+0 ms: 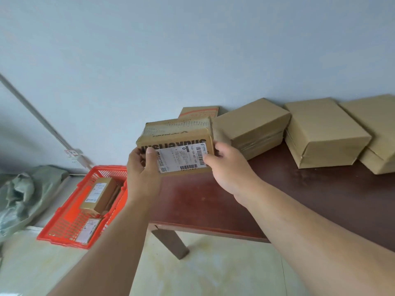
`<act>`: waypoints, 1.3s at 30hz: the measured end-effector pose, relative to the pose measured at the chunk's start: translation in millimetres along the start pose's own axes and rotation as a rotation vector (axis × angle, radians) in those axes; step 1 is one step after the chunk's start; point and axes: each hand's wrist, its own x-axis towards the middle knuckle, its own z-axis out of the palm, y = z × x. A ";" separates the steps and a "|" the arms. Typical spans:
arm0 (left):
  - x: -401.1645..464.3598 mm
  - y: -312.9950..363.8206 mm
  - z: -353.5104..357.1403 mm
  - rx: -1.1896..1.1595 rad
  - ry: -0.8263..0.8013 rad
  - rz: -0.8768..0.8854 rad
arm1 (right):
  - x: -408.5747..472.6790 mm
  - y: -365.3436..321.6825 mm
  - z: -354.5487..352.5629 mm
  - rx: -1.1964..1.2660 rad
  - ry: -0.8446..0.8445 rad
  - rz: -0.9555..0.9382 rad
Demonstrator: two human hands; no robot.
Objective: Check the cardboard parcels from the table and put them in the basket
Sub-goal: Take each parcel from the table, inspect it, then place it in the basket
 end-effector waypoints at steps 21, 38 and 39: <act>-264.1 51.5 -100.1 -0.254 -0.316 -0.173 | -256.9 -47.0 -63.1 -0.086 0.308 -0.230; -342.5 88.0 -112.4 -0.429 -0.466 -0.011 | -348.6 -70.8 -57.4 0.053 0.220 -0.385; -341.8 86.7 -112.0 -0.416 -0.461 -0.005 | -350.6 -67.8 -55.4 0.075 0.165 -0.376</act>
